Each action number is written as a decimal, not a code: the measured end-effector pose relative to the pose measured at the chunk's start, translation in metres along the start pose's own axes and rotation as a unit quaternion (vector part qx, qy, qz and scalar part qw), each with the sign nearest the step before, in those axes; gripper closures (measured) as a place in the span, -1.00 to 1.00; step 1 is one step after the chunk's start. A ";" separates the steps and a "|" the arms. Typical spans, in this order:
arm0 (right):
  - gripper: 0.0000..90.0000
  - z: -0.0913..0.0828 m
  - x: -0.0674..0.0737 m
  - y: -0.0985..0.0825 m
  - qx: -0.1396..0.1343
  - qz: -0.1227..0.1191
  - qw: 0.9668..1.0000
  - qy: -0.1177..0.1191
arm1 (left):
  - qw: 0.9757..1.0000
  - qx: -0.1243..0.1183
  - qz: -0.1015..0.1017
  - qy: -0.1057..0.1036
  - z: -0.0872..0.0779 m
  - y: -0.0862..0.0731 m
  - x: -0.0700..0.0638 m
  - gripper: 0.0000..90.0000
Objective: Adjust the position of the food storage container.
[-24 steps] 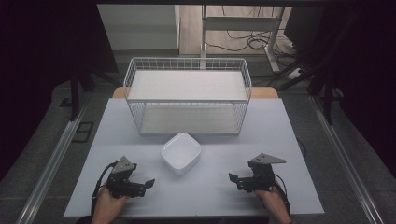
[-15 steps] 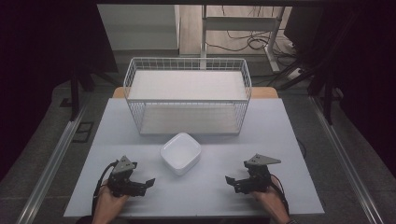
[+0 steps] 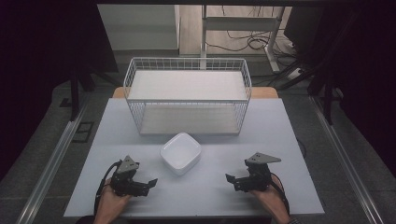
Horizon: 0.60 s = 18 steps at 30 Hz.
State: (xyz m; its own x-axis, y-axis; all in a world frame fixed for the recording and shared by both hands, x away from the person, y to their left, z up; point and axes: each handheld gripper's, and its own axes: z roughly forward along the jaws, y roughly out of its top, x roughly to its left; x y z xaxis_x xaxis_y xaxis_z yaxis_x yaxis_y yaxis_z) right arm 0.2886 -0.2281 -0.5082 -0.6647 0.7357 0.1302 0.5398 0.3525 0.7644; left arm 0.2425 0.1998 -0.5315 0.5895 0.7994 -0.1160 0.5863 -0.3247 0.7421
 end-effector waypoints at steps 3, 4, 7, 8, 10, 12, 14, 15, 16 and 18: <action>-1.00 0.002 0.001 0.004 0.000 0.008 1.000 0.000 | 1.000 -0.002 -0.001 0.000 0.000 0.001 0.000 -0.91; -1.00 0.002 0.001 0.004 0.000 0.008 1.000 0.000 | 1.000 -0.003 0.001 0.001 0.000 0.002 -0.001 -0.91; -1.00 0.005 0.003 0.011 -0.003 0.023 1.000 -0.005 | 1.000 -0.008 -0.002 -0.004 0.000 0.005 -0.002 -0.93; -1.00 0.005 0.003 0.013 -0.003 0.025 1.000 -0.005 | 1.000 -0.015 -0.010 -0.013 0.000 0.006 -0.002 -0.92; -1.00 0.007 0.004 0.016 0.001 0.026 1.000 -0.006 | 1.000 -0.024 -0.011 -0.014 -0.001 0.010 -0.003 -0.87; -0.97 0.009 0.004 0.020 0.002 0.026 1.000 -0.007 | 1.000 -0.021 -0.007 -0.011 -0.001 0.013 -0.004 -0.80; -0.95 0.009 0.005 0.023 0.002 0.027 1.000 -0.005 | 1.000 -0.019 -0.008 -0.011 0.000 0.013 -0.005 -0.77; -0.92 0.010 0.004 0.025 0.002 0.026 1.000 -0.003 | 1.000 -0.016 -0.008 -0.014 0.000 0.014 -0.005 -0.73; -0.87 0.012 0.005 0.029 0.003 0.020 1.000 0.000 | 1.000 -0.011 -0.009 -0.016 0.002 0.015 -0.006 -0.64; -0.82 0.014 0.005 0.033 0.008 0.016 1.000 0.004 | 1.000 -0.010 -0.007 -0.016 0.002 0.016 -0.006 -0.54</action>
State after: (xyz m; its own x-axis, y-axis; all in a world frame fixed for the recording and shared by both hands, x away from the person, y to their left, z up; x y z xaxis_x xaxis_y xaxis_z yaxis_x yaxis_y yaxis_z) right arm 0.3100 -0.2050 -0.4912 -0.6508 0.7424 0.1593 0.5694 0.3384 0.7491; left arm 0.2492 0.1884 -0.5206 0.5985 0.7874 -0.1477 0.5843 -0.3030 0.7529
